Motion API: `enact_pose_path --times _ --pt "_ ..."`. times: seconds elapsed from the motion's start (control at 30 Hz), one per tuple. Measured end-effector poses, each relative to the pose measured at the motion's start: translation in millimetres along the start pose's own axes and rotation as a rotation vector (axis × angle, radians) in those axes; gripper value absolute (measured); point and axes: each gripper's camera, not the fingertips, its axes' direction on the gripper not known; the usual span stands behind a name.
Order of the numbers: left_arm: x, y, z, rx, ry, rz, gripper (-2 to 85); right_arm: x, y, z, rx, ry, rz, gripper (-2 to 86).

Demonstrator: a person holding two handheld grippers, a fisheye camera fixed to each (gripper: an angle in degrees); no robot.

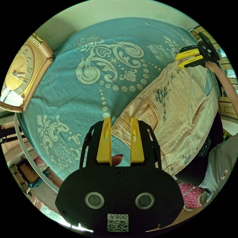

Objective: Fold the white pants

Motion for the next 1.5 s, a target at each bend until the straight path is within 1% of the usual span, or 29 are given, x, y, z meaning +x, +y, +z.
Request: enact_pose_path --times 0.2,0.27,0.43,0.5,0.6,1.0,1.23,1.5 --pt "40 -17 26 0.004 -0.017 0.028 5.8 -9 -1 -1 -0.001 -0.021 0.041 8.0" --pt "57 -22 33 -0.01 -0.052 0.029 4.2 -15 1 0 0.0 -0.015 0.056 5.8" --pt "91 -21 32 -0.001 -0.132 0.027 3.3 -19 7 1 -0.023 -0.062 0.109 1.6" --pt "103 -16 27 0.009 -0.164 0.025 3.2 -22 13 -3 -0.009 -0.067 0.128 1.1" --pt "119 -3 18 0.046 -0.163 -0.003 3.1 -30 27 -15 0.033 -0.064 0.147 0.6" --pt "221 79 -19 0.161 -0.23 -0.026 2.9 -97 102 -50 0.141 0.006 0.137 0.6" --pt "298 150 -40 0.2 -0.31 0.064 2.7 -142 160 -54 0.183 0.008 0.116 0.7" --pt "367 237 -30 0.198 -0.296 0.126 2.4 -195 215 -32 0.159 -0.012 0.057 0.6"
